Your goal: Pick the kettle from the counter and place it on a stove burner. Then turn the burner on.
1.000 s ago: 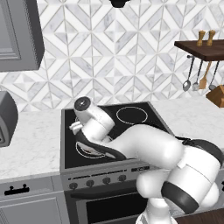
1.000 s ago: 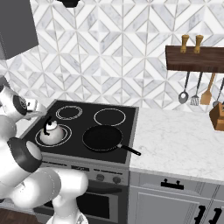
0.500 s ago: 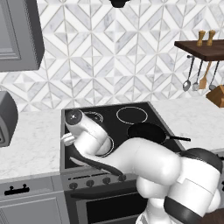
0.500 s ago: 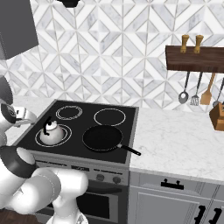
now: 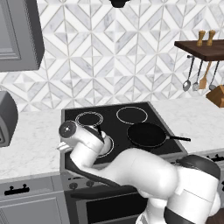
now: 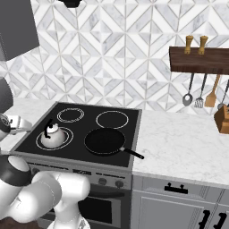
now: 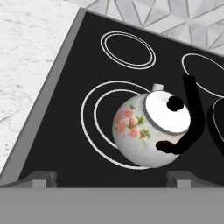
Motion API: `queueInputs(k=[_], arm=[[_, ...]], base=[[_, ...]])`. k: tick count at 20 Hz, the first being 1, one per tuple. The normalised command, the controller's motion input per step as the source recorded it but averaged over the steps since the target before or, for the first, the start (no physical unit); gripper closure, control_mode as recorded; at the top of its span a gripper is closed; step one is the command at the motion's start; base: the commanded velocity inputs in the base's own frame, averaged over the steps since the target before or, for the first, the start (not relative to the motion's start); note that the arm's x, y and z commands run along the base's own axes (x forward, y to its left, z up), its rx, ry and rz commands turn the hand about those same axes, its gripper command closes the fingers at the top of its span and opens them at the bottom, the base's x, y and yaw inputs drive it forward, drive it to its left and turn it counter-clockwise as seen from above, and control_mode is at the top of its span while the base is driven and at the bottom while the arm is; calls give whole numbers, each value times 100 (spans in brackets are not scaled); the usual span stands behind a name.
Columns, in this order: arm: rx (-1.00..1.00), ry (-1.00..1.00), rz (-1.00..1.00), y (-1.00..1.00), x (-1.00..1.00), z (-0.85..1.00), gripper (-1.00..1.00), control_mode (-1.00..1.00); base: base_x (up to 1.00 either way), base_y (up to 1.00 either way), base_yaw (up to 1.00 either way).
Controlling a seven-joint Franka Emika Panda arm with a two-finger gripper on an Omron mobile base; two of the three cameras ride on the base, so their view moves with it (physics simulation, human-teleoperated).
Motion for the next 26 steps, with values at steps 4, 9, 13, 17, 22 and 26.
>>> queueInputs(k=[4,9,13,17,22,26], arm=[[-1,-12,0,2,-6,-16,-100,-100],[-2,-12,0,1,-2,-18,-100,-100],[-2,-9,0,10,-1,-24,-100,-100],[-2,-6,0,12,0,-31,-100,-100],[0,-2,0,11,-8,-52,-100,-100],[1,-4,0,5,-30,-63,-100,-100]], base=[[0,0,0],[0,0,0],[0,0,0],[0,0,0],[0,0,0],[0,0,0]])
